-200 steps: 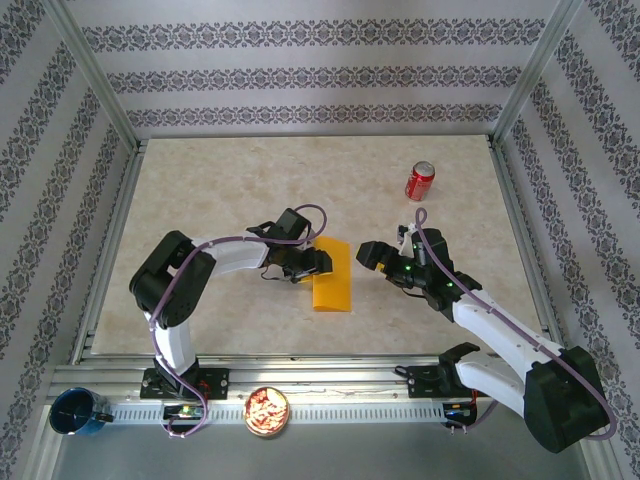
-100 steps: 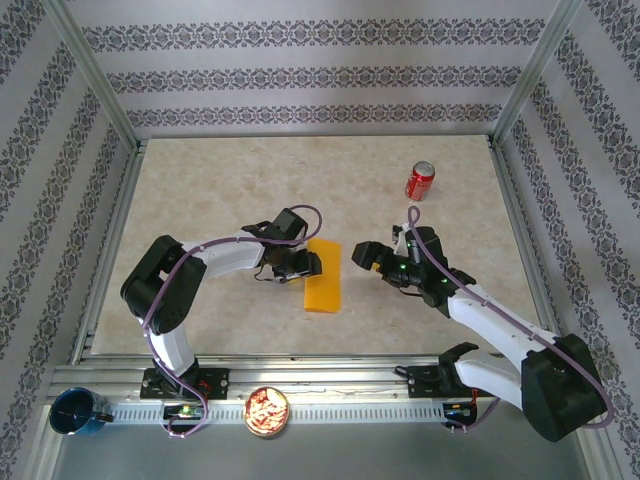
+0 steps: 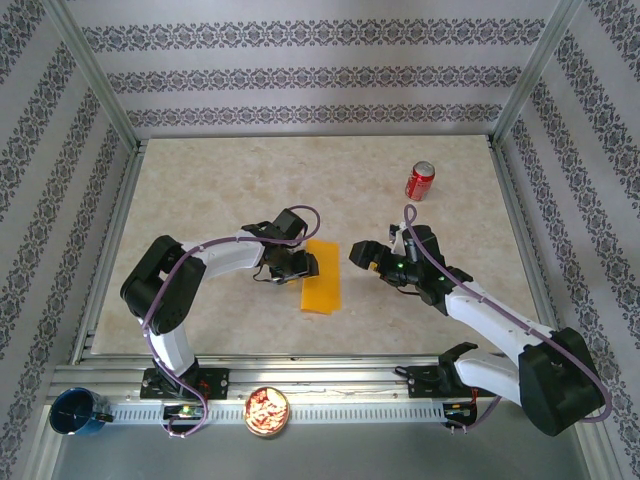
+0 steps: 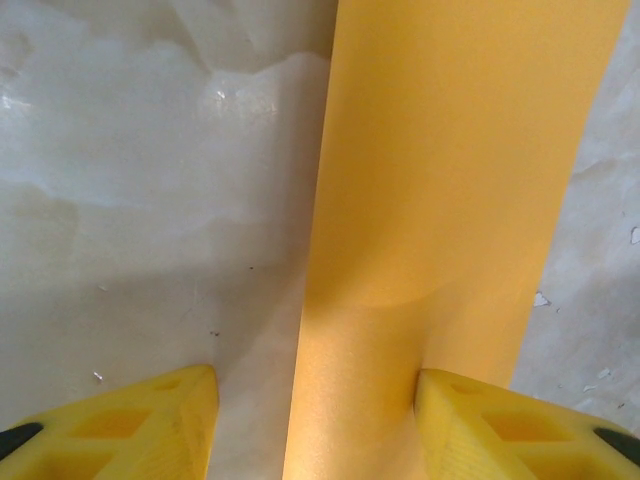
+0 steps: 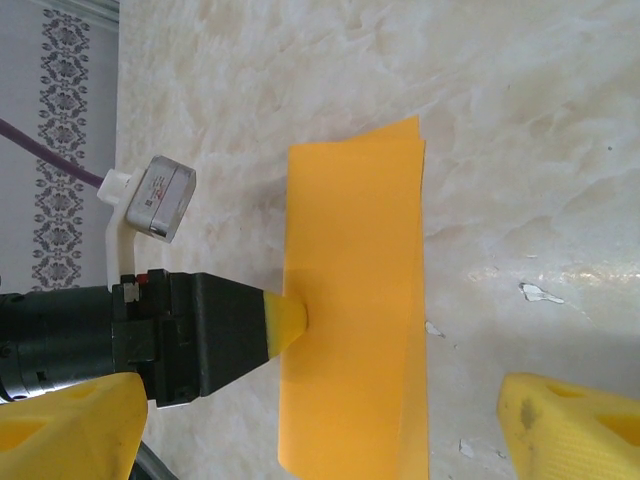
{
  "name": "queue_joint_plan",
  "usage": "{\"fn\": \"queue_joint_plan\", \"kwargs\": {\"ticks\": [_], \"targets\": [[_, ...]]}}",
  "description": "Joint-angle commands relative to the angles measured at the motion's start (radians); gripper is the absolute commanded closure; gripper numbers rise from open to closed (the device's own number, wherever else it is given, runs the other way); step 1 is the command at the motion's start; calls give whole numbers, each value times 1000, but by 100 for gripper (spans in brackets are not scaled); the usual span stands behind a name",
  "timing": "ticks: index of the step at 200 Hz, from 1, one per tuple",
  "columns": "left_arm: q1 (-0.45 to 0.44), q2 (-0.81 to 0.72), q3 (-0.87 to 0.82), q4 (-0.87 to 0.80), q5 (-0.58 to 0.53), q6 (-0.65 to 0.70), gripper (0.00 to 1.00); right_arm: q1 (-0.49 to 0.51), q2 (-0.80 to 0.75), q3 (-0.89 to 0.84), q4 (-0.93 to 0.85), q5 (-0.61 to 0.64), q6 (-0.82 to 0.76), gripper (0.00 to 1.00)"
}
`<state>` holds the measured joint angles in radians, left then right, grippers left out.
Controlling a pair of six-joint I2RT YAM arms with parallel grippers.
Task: Fold a paper plane with a square sheet of paper (pick it up from the middle)
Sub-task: First fold the square sheet of paper in half at the center of the table, then hold the square sheet of paper at the center of the table.
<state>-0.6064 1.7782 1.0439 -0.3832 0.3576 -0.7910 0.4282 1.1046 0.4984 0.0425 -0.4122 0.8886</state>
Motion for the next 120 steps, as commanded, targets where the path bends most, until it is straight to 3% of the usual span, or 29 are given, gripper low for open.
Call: {"fn": "queue_joint_plan", "kwargs": {"ticks": [1, 67, 120], "targets": [[8, 5, 10, 21, -9, -41, 45, 6, 6, 29, 10, 0, 1, 9], [8, 39, 41, -24, -50, -64, 41, 6, 3, 26, -1, 10, 1, 9], [8, 61, 49, -19, -2, -36, 42, 6, 21, 32, -10, 7, 4, 9]]}}
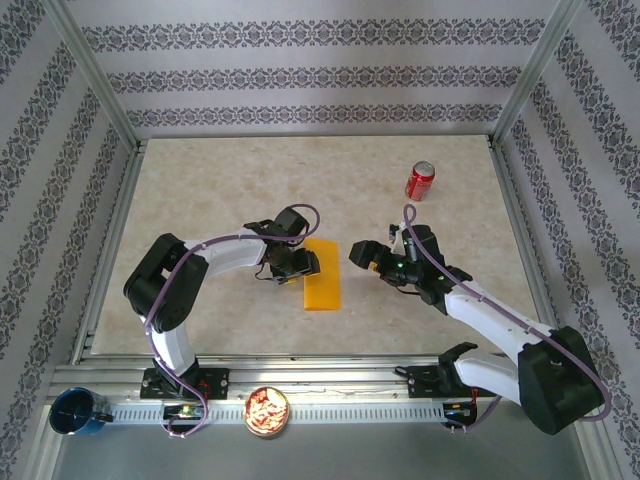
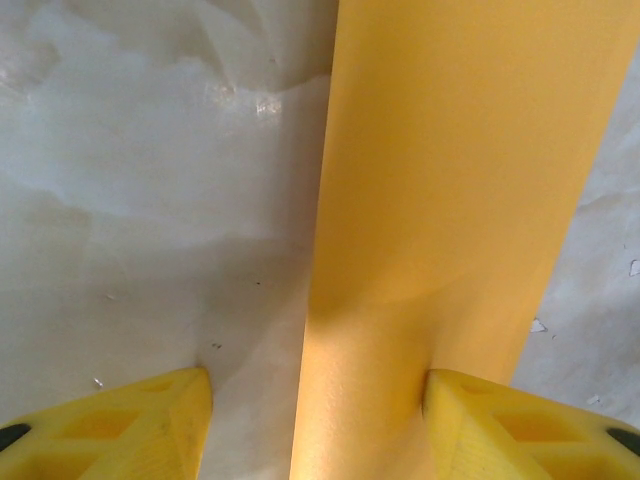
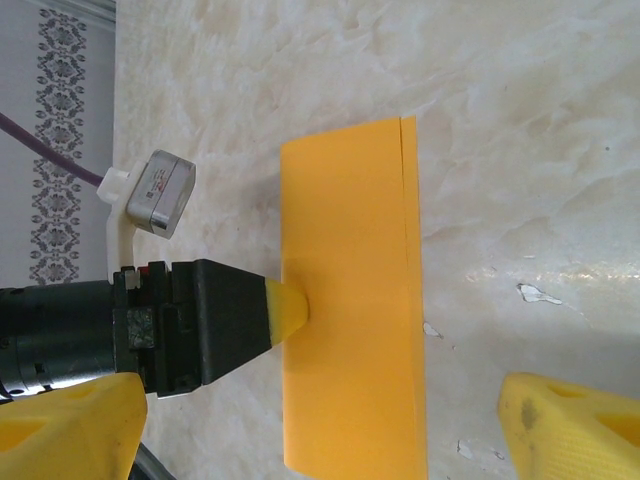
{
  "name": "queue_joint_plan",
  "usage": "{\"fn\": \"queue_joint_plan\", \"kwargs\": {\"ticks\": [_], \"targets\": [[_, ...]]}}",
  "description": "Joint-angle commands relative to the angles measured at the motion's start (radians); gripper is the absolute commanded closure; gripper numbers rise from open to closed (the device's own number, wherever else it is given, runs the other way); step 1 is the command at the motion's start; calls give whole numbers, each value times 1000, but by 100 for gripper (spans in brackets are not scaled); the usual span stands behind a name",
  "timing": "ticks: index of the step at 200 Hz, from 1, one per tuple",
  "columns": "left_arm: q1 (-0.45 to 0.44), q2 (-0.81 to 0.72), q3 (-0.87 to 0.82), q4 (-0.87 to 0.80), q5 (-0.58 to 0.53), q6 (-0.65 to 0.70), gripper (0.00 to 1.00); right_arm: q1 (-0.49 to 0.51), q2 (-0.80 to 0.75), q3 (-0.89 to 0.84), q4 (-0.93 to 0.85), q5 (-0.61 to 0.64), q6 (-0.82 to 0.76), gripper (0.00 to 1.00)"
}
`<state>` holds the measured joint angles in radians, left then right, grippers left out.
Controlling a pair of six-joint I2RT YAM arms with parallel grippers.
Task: Fold a paper plane with a square sheet of paper (pick it up from the middle)
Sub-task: Hold the square sheet of paper at the center of the table.
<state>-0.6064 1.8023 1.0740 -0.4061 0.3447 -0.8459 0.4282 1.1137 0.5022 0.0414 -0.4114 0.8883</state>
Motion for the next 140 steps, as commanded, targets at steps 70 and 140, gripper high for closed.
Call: {"fn": "queue_joint_plan", "kwargs": {"ticks": [70, 140], "targets": [[7, 68, 43, -19, 24, 59, 42, 11, 66, 53, -51, -1, 1, 10], [-13, 99, 98, -99, -38, 91, 42, 12, 61, 50, -64, 13, 6, 9]]}}
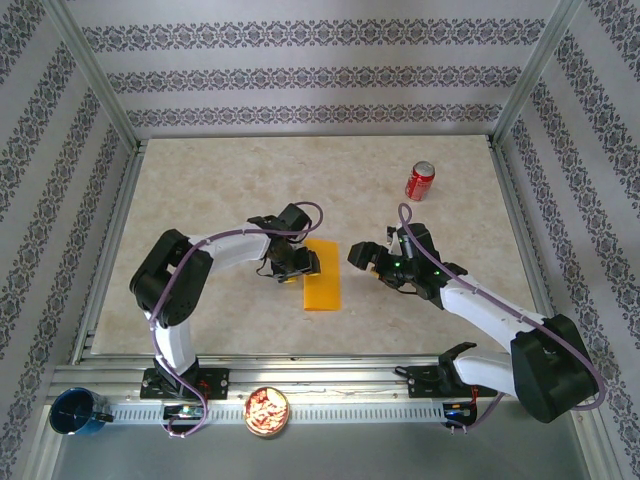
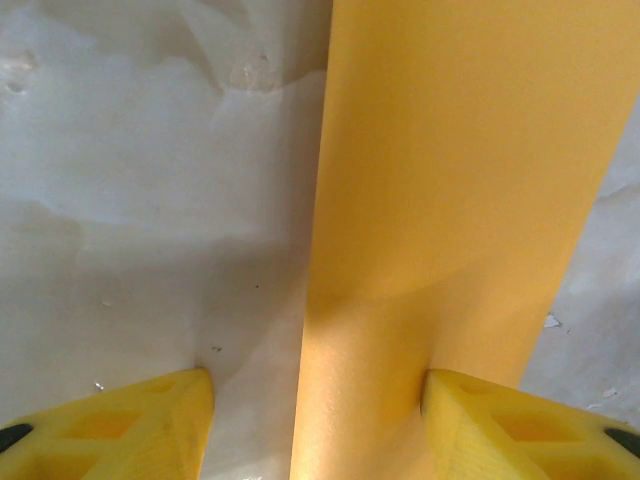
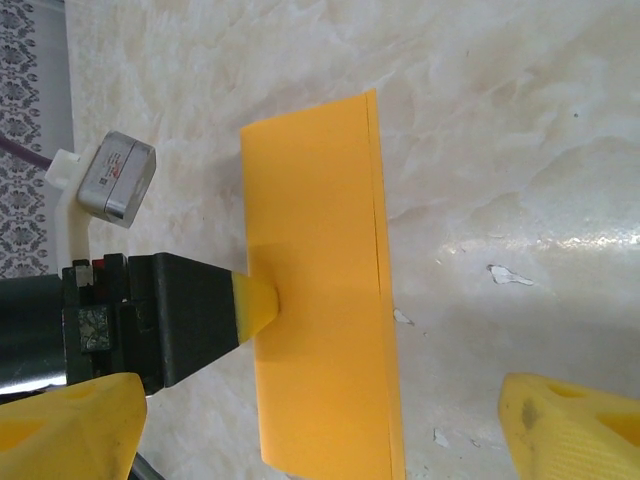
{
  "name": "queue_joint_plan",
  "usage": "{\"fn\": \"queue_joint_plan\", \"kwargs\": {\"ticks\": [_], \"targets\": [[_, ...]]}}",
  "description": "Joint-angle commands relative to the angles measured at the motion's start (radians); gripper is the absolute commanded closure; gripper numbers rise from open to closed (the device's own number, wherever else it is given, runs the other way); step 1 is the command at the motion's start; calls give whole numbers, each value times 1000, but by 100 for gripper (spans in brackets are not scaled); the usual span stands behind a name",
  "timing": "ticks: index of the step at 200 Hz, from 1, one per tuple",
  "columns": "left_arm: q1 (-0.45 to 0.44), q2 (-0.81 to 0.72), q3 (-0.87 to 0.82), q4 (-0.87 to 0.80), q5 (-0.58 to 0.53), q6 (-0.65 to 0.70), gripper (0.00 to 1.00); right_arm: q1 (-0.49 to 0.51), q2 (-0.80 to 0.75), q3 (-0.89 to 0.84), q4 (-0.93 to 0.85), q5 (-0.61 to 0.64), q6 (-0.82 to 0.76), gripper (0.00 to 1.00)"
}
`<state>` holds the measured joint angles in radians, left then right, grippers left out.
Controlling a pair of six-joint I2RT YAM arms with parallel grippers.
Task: Fold a paper plane with a square sheet of paper (pick it up from the middle)
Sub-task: Hold the square sheet of paper at the center of the table.
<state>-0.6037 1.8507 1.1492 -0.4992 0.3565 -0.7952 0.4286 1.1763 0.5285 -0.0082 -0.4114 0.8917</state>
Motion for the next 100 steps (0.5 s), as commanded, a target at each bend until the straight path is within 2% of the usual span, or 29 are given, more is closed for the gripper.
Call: {"fn": "queue_joint_plan", "kwargs": {"ticks": [1, 100], "targets": [[-17, 50, 24, -7, -51, 40, 42, 12, -1, 24, -15, 13, 2, 9], [-27, 58, 20, 19, -81, -38, 41, 12, -2, 24, -26, 11, -1, 8]]}}
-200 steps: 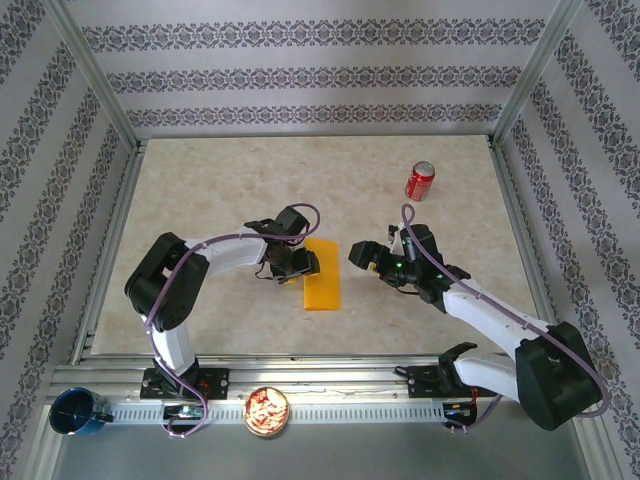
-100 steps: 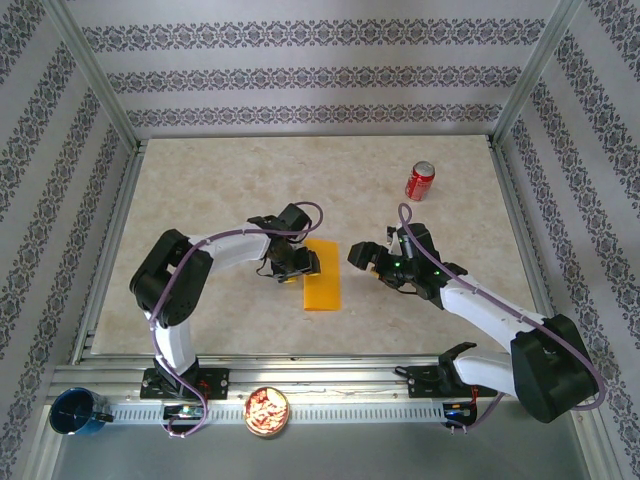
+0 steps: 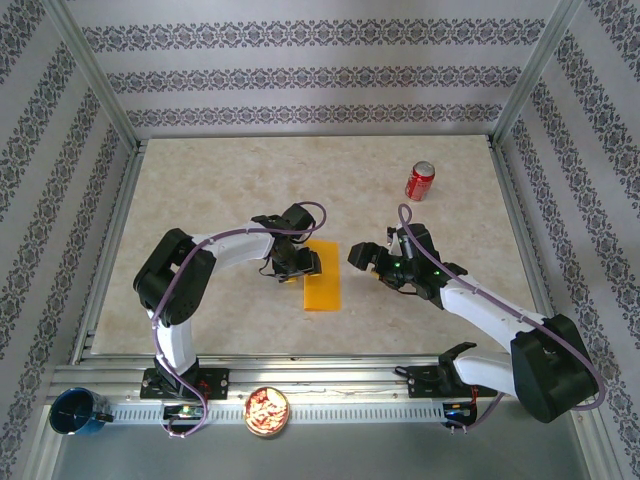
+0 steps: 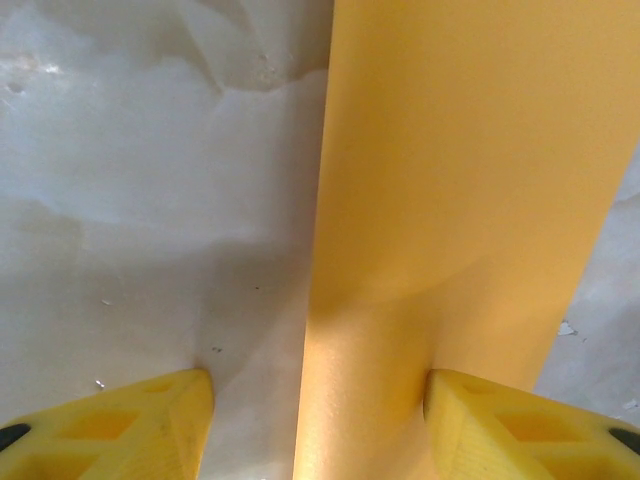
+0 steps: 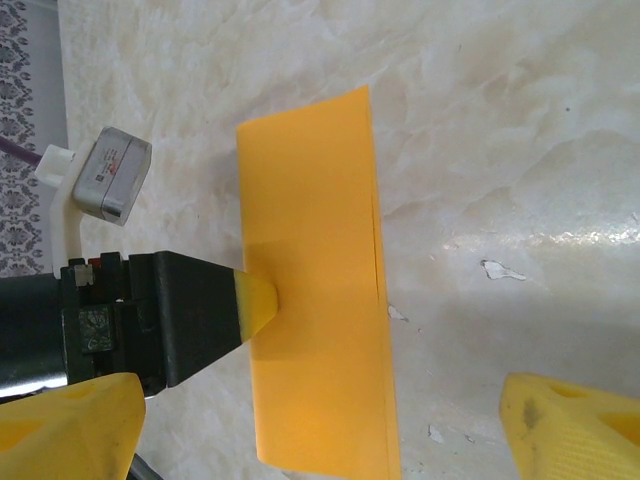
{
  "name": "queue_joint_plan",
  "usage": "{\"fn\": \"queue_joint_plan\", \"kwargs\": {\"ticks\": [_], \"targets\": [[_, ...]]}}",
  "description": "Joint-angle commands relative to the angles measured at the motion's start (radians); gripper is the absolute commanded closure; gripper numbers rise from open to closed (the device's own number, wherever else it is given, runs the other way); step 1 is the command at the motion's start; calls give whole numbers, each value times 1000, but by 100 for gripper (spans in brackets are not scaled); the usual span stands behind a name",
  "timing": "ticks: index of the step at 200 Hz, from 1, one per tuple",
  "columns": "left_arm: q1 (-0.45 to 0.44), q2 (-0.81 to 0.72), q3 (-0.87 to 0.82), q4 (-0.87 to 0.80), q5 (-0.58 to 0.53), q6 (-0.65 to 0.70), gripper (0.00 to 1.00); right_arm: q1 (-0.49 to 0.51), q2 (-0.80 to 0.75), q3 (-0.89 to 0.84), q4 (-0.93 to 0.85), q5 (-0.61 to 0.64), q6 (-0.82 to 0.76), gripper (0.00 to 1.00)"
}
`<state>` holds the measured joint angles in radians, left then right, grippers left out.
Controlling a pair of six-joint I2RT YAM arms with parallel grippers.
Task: Fold a paper plane with a square sheet of paper (pick it up from the middle)
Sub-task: Hold the square sheet of paper at the center of the table.
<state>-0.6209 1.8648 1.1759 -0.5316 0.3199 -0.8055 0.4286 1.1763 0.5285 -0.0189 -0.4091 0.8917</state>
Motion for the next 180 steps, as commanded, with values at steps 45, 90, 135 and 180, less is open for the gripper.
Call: {"fn": "queue_joint_plan", "kwargs": {"ticks": [45, 90, 135, 180], "targets": [[-11, 62, 22, 26, -48, -14, 39, 12, -2, 24, -18, 9, -2, 8], [-20, 83, 51, -8, -58, 5, 39, 12, 3, 24, -18, 11, -1, 8], [-20, 102, 64, -32, -73, 27, 39, 12, -1, 29, -33, 11, -7, 8], [-21, 112, 71, -35, -64, 42, 39, 12, 0, 30, -35, 14, -6, 8]]}}
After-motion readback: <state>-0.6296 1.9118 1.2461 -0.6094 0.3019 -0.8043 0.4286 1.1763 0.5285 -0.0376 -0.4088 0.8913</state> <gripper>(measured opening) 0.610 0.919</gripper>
